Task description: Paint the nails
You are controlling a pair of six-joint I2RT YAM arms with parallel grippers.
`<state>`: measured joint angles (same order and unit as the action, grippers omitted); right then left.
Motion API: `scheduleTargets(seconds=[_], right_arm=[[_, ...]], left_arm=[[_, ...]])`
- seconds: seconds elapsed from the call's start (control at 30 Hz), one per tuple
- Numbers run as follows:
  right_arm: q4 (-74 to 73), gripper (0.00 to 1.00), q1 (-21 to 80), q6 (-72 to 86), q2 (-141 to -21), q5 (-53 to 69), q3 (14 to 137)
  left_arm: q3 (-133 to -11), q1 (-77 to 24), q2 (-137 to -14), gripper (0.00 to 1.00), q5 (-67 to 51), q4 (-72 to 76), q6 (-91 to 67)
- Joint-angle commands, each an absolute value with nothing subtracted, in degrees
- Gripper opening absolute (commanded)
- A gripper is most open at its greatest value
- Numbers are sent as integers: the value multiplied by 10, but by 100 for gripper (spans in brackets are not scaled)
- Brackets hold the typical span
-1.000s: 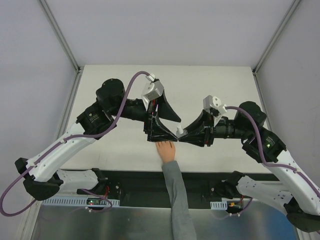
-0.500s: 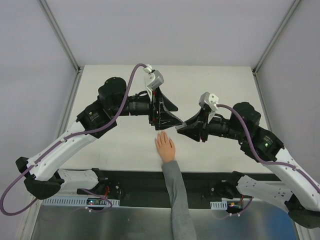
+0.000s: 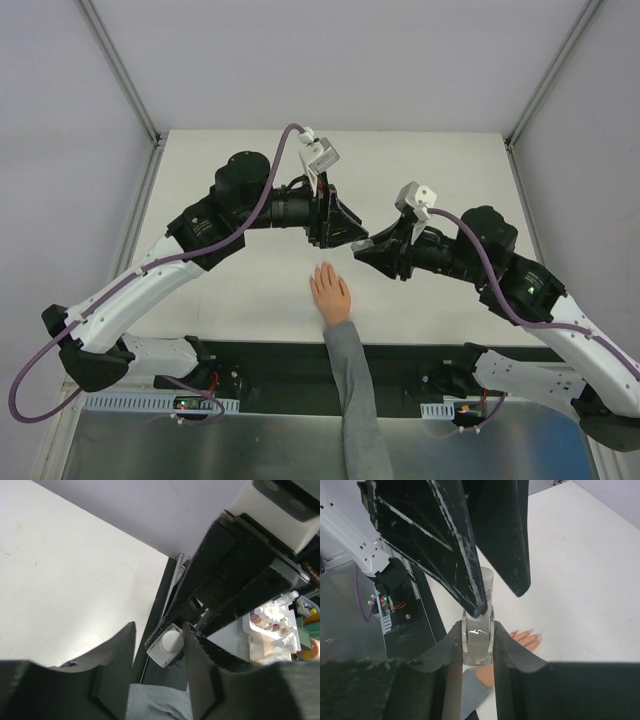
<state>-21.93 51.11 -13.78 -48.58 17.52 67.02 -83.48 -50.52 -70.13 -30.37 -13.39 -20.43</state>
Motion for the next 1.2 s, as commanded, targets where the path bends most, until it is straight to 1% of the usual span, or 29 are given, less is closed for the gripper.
scheduleTargets(seconds=[0.0,0.03,0.07,0.13,0.2,0.23,0.3,0.33,0.37,0.43,0.47,0.53,0.6,0.7,0.8,0.83,0.87,0.9,0.93,1.0,1.1,1.13,1.17], right_arm=[[-194,0,533,-141,-497,124,705],[-194,0,534,-142,-498,121,707],[-193,0,538,-143,-500,119,708],[-192,0,538,-141,-500,120,708],[-184,1,537,-140,-497,132,704],[-181,0,537,-139,-492,143,701],[-162,0,529,-136,-485,218,689],[-147,0,520,-132,-475,275,679],[-95,0,493,-123,-472,429,669],[-26,0,470,-36,-482,568,650],[-4,0,466,-9,-504,643,653],[11,0,468,12,-512,662,661],[9,0,465,8,-497,632,652],[3,0,453,4,-485,620,650],[-43,0,452,-23,-480,596,655],[-61,0,452,-48,-481,588,665],[-102,0,452,-61,-483,570,673],[-124,0,452,-75,-486,557,680],[-146,0,453,-90,-487,542,686],[-189,0,453,-117,-485,487,700],[-214,0,456,-129,-480,416,710],[-214,0,461,-128,-476,396,710],[-211,0,463,-126,-475,356,709]], left_arm=[[-861,-503,-712,34,-270,-134,-230],[-866,-503,-715,29,-268,-135,-230],[-868,-502,-717,14,-272,-134,-229],[-876,-502,-722,1,-302,-133,-224],[-882,-503,-727,0,-347,-129,-216],[-881,-502,-729,0,-406,-110,-206],[-865,-502,-724,0,-476,-71,-195],[-847,-503,-718,0,-527,-50,-189],[-838,-502,-716,0,-590,-2,-192],[-803,-502,-706,0,-651,66,-222],[-783,-502,-701,0,-681,170,-250],[-742,-502,-692,0,-700,285,-338],[-744,-503,-694,0,-702,313,-350],[-759,-502,-692,0,-690,253,-317],[-780,-501,-687,0,-659,190,-271],[-807,-500,-687,6,-636,108,-232],[-817,-497,-688,34,-628,83,-221],[-823,-495,-688,47,-622,63,-216],[-827,-490,-686,57,-608,50,-218],[-829,-487,-675,68,-588,36,-219],[-836,-486,-666,74,-493,-19,-216],[-840,-485,-664,74,-455,-38,-221],[-841,-485,-664,74,-378,-70,-227]])
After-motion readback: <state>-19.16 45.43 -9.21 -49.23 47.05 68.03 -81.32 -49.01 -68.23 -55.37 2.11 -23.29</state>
